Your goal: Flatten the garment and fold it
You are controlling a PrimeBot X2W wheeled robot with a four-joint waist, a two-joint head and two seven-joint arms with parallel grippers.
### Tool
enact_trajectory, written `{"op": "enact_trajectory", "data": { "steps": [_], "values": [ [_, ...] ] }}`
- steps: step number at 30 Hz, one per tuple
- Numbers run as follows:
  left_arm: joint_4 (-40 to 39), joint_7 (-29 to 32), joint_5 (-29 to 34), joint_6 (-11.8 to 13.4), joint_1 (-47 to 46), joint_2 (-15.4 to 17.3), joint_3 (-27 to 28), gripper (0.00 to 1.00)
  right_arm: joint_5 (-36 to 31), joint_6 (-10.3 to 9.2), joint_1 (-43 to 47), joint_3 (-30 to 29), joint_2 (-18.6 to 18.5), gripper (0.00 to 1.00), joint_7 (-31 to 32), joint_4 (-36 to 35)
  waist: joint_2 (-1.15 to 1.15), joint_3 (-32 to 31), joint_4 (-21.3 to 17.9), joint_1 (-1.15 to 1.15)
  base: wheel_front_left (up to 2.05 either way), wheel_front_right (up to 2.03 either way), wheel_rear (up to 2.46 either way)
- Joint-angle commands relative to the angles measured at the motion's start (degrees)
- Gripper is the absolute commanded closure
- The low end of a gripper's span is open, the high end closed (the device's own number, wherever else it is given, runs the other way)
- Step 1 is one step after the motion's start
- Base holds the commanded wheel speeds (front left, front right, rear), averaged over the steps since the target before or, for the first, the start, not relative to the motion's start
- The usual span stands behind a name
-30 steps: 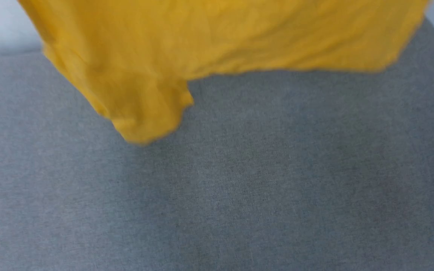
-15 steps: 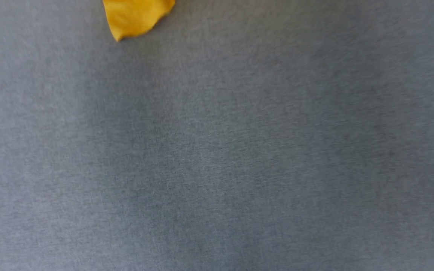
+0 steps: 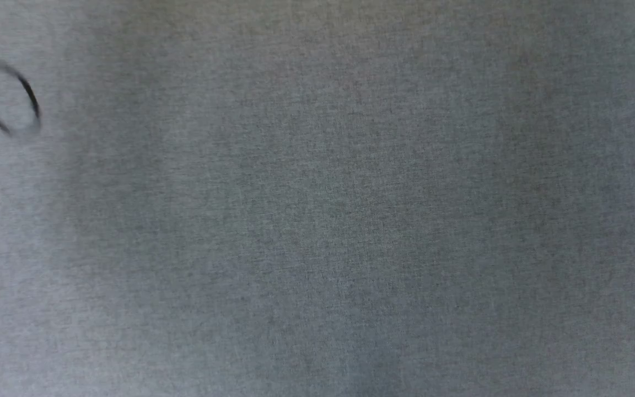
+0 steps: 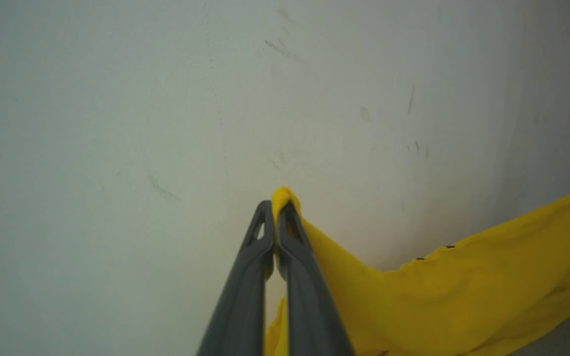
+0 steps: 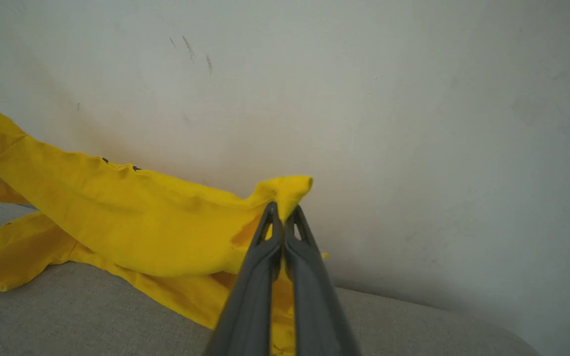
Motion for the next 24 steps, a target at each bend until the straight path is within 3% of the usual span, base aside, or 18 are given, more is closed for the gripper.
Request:
{"op": "enact_trajectory", "data": {
  "steps": [1, 5, 6, 11, 17, 24],
  "values": [
    [-3.41, 0.34, -1.22, 1.00, 4.61, 0.49, 0.43, 1.00, 1.83, -0.05, 3.94, -0.59, -1.80, 1.00, 0.47, -2.95, 0.00, -2.16, 0.75, -0.01, 0.00, 0.00, 0.00],
    [-13.96, 2.10, -2.64, 4.58, 17.43, 2.19, 0.84, 1.00, 4.55, -0.05, 14.26, -3.70, -4.54, 1.00, 1.75, -10.18, 0.00, -4.78, 1.42, -0.01, 0.00, 0.00, 0.00],
    [-13.96, 2.10, -2.64, 4.58, 17.43, 2.19, 0.84, 1.00, 4.55, -0.05, 14.26, -3.70, -4.54, 1.00, 1.75, -10.18, 0.00, -4.78, 1.42, -0.01, 0.00, 0.00, 0.00],
    [-25.49, 3.07, -3.90, 10.18, 34.32, 4.38, 2.19, 1.00, 5.11, -0.05, 27.71, -9.48, -4.61, 1.00, 2.89, -17.21, 0.00, -8.34, 1.87, -0.01, 0.00, 0.00, 0.00],
    [-31.18, 3.08, -6.35, 13.81, 52.36, 5.44, 1.95, 1.00, 4.08, -0.05, 43.91, -16.52, -0.32, 1.00, 3.74, -22.56, 0.00, -12.81, 2.63, -0.01, 0.00, 0.00, 0.00],
    [-31.53, 6.89, -11.51, 14.84, 68.16, 5.24, -1.32, 1.00, 2.14, -0.05, 60.70, -21.58, 6.12, 1.00, 4.02, -24.62, 0.00, -18.48, 2.74, -0.01, 0.00, 0.00, 0.00]
  ]
}}
